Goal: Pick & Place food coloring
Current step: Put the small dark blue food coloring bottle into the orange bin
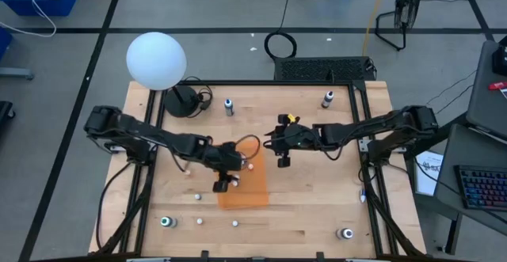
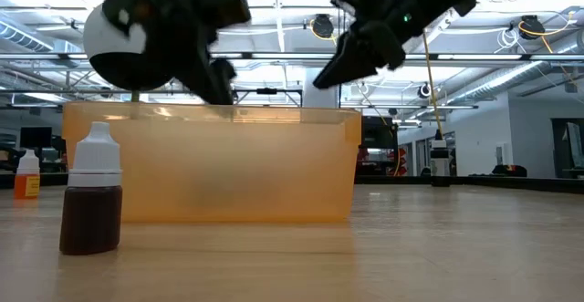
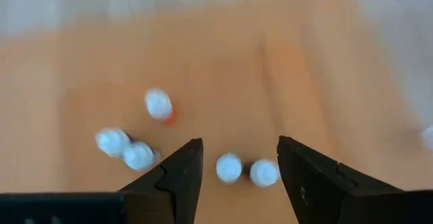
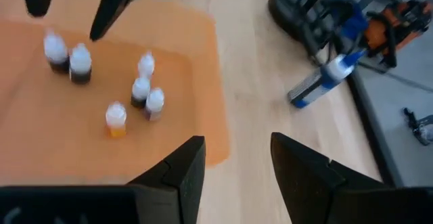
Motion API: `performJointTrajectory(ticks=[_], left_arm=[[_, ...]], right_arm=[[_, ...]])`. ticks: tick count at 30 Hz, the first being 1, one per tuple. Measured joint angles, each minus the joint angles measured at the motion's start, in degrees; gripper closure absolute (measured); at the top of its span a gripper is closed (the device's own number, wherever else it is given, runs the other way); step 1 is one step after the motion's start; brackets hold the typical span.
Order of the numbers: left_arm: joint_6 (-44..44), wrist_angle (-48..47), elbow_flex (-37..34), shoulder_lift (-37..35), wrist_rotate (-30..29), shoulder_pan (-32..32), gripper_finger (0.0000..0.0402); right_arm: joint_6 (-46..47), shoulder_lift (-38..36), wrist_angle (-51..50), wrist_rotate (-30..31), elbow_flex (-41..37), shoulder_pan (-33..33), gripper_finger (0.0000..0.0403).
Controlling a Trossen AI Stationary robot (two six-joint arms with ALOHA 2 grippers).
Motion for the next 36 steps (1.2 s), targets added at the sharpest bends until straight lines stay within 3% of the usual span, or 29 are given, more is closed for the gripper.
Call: performJointTrajectory(ticks=[5, 8, 14, 16, 22, 27, 32, 36], left_arm=[[3.0, -0.1, -0.2, -9.4, -0.4, 0.3, 0.0210], [5.2, 0.3, -1.3, -14.9, -0.5, 0.2, 0.0210], [8.4, 5.2, -9.2, -24.3, -0.8, 0.3, 0.0204], [8.6, 8.7, -12.0, -26.8, -2.7, 0.5, 0.0204], [7.2, 15.9, -19.4, -32.9, -8.1, 0.7, 0.0204], [5.7, 17.6, -21.9, -34.7, -10.5, 0.7, 0.0203], [5.5, 20.0, -23.4, -34.6, -10.5, 0.7, 0.0204], [5.3, 19.9, -23.8, -34.6, -10.5, 0.6, 0.0204]], right_arm=[[4.1, -5.9, -4.5, -0.1, 0.0, 1.1, 0.0245], [11.9, -11.0, -14.3, -1.8, 0.0, 3.2, 0.0245], [42.6, -18.9, -31.6, -19.7, 0.0, 8.3, 0.0251], [51.7, -19.6, -36.1, -22.6, 0.0, 11.7, 0.0254], [78.7, -19.4, -51.2, -23.0, 0.0, 24.1, 0.0259], [101.6, -19.4, -53.3, -22.6, 0.0, 35.8, 0.0260], [116.4, -18.1, -56.9, -13.9, -0.3, 45.3, 0.0260], [127.7, -15.6, -60.0, -16.2, -3.8, 50.5, 0.0265]])
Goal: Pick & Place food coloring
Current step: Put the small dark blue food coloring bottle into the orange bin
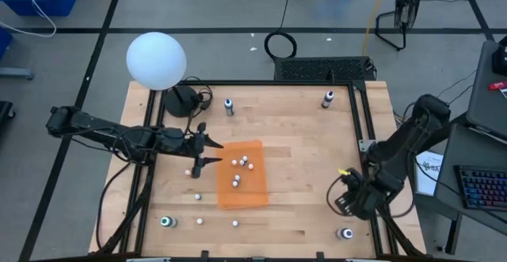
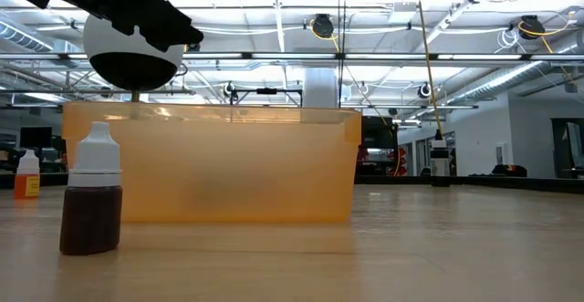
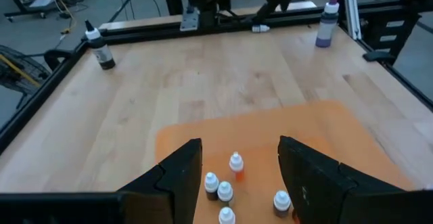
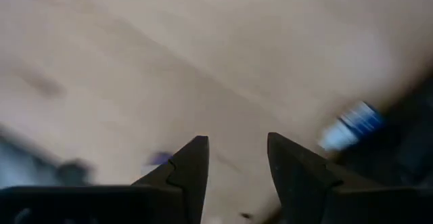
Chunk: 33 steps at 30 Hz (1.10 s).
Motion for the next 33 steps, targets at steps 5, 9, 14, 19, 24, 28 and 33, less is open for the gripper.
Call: performJointTrajectory(ticks=[5, 9, 14, 19, 24, 28, 33], left_arm=[[-0.2, 0.1, 0.0, 0.0, 0.0, 0.0, 0.0203], [-1.0, 0.1, 0.0, 0.0, 0.0, 0.0, 0.0204], [-1.0, 0.1, 0.0, 0.0, 0.0, 0.0, 0.0204], [-0.8, 0.1, 0.0, 0.0, 0.0, 0.0, 0.0204], [-1.1, 0.1, 0.0, 0.0, 0.1, -0.1, 0.0204], [-2.1, 0.1, 0.0, 0.0, 0.4, -0.2, 0.0204], [-2.1, 0.0, 0.0, 0.0, 0.4, -0.2, 0.0203]], right_arm=[[6.4, 3.8, 2.5, -5.0, -6.2, 3.2, 0.0291], [6.8, 6.0, 8.9, -6.5, -10.7, 3.3, 0.0337], [7.9, 7.2, 14.7, -12.5, -14.6, 3.3, 0.0396], [9.6, 7.1, 15.3, -16.3, -15.1, 2.9, 0.0400], [12.2, 7.1, 11.8, -20.4, -15.1, 2.9, 0.0402], [12.5, 7.1, 8.9, -19.8, -15.0, 2.8, 0.0402], [10.7, 7.0, 1.2, -10.5, -15.2, 2.2, 0.0402]])
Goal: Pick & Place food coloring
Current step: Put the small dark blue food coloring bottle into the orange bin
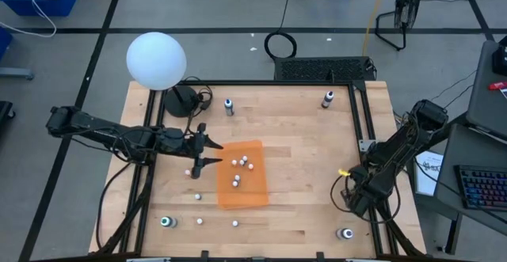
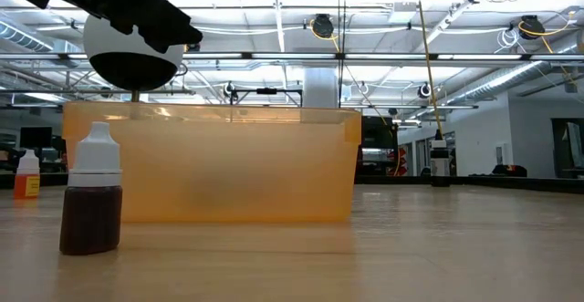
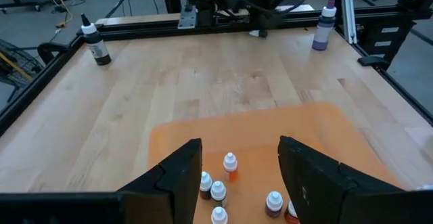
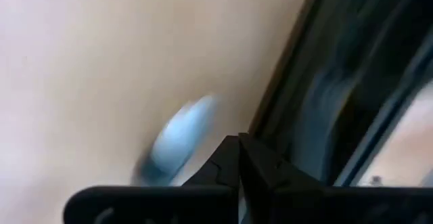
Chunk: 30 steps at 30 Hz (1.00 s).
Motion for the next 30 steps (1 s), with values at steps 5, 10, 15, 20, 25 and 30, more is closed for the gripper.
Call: performJointTrajectory(ticks=[5, 10, 15, 20, 25, 30], left_arm=[[0.0, 0.1, 0.0, 0.0, 0.0, 0.0, 0.0204], [-0.1, -0.3, 0.0, 0.0, 0.0, 0.0, 0.0204], [-0.1, -0.4, 0.0, 0.0, 0.0, 0.0, 0.0204], [-0.2, -0.4, 0.0, 0.0, 0.0, 0.0, 0.0204], [-0.5, -0.4, 0.0, 0.0, 0.0, 0.0, 0.0204], [-0.5, -0.4, 0.0, 0.0, 0.0, 0.0, 0.0204]], right_arm=[[-7.8, -0.3, 2.2, 14.9, -0.4, -1.7, 0.0402], [-13.0, -1.3, 6.7, 21.2, -0.5, -3.5, 0.0402], [-15.5, -4.0, 2.7, 19.2, 0.1, -4.4, 0.0403], [-16.5, -8.2, -0.2, 14.3, 0.5, -4.4, 0.0403], [-22.1, -11.5, 4.0, 11.2, 0.5, -4.4, 0.0381], [-25.3, -13.9, 4.3, 9.8, 0.5, -3.5, 0.0319]])
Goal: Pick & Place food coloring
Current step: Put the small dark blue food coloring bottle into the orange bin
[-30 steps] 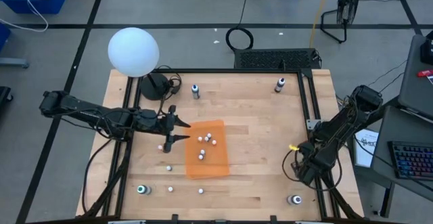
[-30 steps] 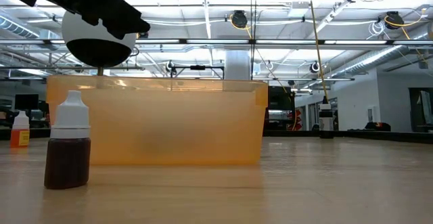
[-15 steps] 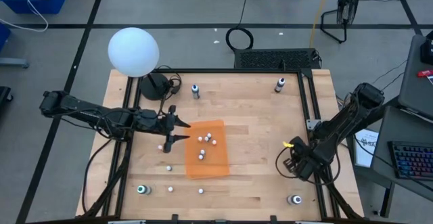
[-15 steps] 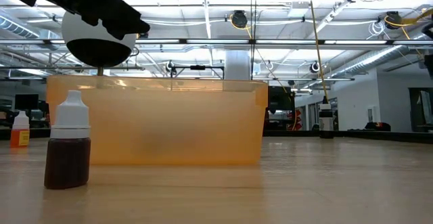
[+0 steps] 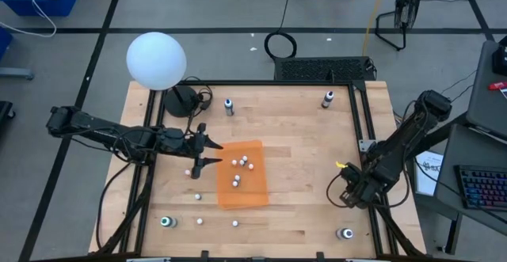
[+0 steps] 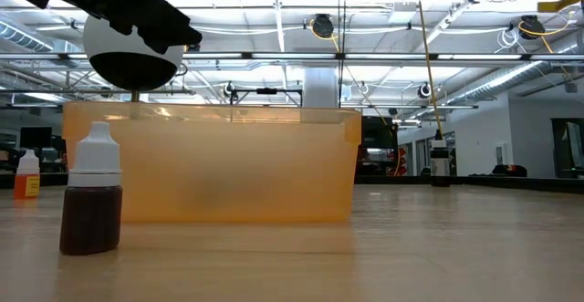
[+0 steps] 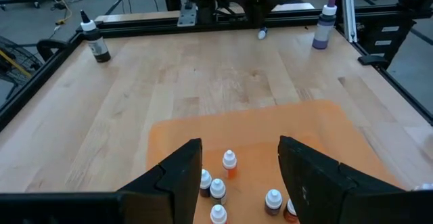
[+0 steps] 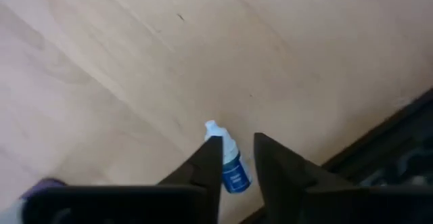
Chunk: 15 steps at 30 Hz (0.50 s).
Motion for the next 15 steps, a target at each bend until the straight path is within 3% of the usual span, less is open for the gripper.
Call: performJointTrajectory(ticks=[7, 15], left_arm=[[-0.9, 0.0, 0.0, 0.0, 0.0, 0.0, 0.0204], [-1.0, 0.0, 0.0, 0.0, 0.0, 0.0, 0.0204]], right_arm=[[0.1, 0.1, 5.6, -1.9, -2.4, 3.0, 0.0247], [6.2, -0.1, 24.9, -4.0, -10.3, 5.1, 0.0242]])
